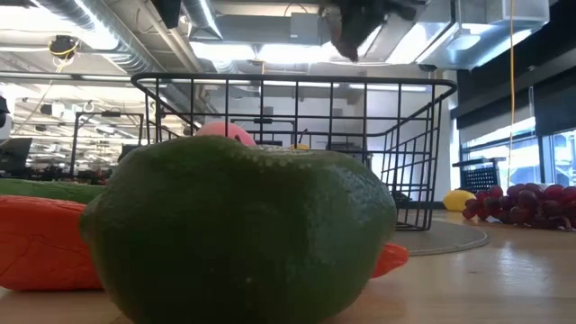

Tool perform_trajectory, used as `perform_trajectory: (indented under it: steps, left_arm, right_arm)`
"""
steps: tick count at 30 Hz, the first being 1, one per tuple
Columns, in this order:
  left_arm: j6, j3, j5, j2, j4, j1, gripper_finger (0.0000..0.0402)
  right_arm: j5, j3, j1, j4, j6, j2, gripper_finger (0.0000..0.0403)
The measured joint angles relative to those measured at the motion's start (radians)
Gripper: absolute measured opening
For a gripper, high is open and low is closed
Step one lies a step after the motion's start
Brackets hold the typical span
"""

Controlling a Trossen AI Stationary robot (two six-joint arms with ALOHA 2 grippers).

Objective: Build produce basket
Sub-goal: Put the red chili pepper into the black wire basket

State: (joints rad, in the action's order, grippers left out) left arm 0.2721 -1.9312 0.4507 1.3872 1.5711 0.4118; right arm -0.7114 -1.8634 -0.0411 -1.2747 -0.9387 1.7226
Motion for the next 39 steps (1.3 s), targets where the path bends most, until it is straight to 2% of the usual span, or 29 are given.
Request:
perform_trajectory:
  steps: [5,10,13,17,26,29,35,39]
  left_arm:
    - [-0.045,0.000,0.000,0.000,0.000,0.000,0.0069]
    - [-0.060,0.000,0.000,0.000,0.000,0.000,0.0069]
    - [-0.073,0.000,0.000,0.000,0.000,0.000,0.0069]
    - [-0.086,0.000,0.000,0.000,0.000,0.000,0.0069]
    - [-0.099,0.000,0.000,0.000,0.000,0.000,0.0069]
    - [-0.101,0.000,-0.006,0.000,0.000,0.000,0.0069]
    - [-0.245,0.000,-0.167,0.000,-0.005,0.000,0.0069]
    - [-0.388,0.000,-0.304,0.000,-0.020,0.000,0.0069]
  right_arm:
    - [-0.170,0.032,0.138,0.030,-0.109,0.000,0.0047]
    - [-0.244,0.134,0.240,0.074,-0.266,0.001,0.0047]
    - [-0.218,0.218,0.278,0.137,-0.289,0.001,0.0047]
    - [-0.210,0.339,0.301,0.311,-0.288,0.002,0.0047]
    - [-0.140,0.614,0.302,0.623,-0.256,0.002,0.0047]
    - [-0.084,0.680,0.292,0.716,-0.217,0.002,0.0047]
    - [-0.032,0.769,0.269,0.928,-0.111,0.002,0.0042]
    - [0.008,0.802,0.255,0.948,-0.102,0.002,0.0042]
